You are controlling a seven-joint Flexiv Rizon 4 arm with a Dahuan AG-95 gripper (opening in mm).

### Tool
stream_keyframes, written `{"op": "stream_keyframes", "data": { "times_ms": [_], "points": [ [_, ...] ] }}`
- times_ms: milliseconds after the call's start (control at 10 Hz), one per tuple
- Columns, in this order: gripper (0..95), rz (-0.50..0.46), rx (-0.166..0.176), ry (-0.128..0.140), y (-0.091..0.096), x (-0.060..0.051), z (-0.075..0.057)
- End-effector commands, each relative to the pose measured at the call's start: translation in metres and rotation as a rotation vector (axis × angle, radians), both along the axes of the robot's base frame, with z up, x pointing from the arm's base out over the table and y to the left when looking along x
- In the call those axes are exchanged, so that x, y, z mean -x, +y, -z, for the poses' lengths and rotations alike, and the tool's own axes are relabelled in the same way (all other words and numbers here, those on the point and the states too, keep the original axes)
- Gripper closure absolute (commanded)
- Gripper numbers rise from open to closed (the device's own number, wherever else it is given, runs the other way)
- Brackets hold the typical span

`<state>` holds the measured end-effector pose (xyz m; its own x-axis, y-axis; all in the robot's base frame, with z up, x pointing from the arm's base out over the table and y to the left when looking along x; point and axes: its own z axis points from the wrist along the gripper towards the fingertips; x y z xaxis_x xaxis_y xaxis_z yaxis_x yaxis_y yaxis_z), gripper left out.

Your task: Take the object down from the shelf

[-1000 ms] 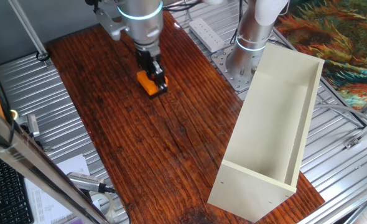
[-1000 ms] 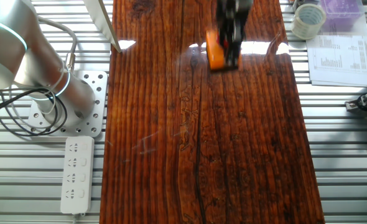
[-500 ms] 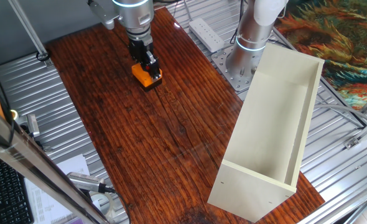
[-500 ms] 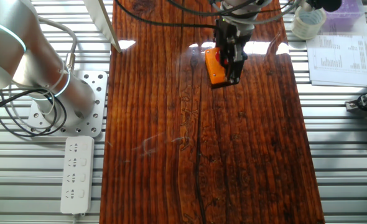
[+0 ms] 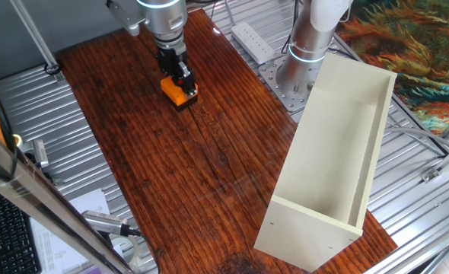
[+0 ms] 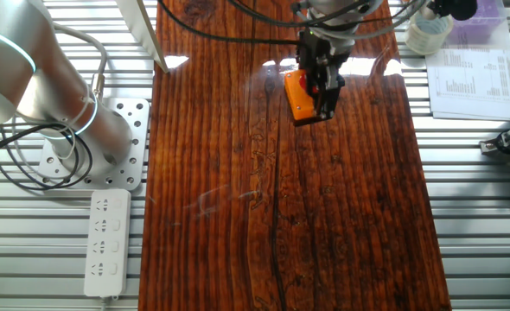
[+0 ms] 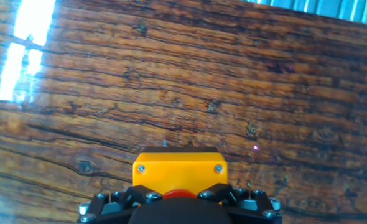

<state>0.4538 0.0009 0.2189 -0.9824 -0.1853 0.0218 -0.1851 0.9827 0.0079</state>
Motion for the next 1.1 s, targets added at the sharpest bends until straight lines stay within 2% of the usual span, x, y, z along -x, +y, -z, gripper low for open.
{"op": "stream_keyframes", "data": {
  "times_ms": [100, 300, 700, 900, 1100],
  "points": [
    [95.0, 0.162, 0.009, 0.045, 0.000, -0.001, 0.000],
    [95.0, 0.159, 0.008, 0.040, -0.008, 0.001, 0.006],
    [95.0, 0.105, -0.009, 0.021, -0.047, -0.010, 0.030],
    [95.0, 0.115, -0.010, 0.015, -0.048, -0.017, 0.046],
    [95.0, 0.109, -0.008, 0.013, -0.047, -0.022, 0.057]
  ]
}}
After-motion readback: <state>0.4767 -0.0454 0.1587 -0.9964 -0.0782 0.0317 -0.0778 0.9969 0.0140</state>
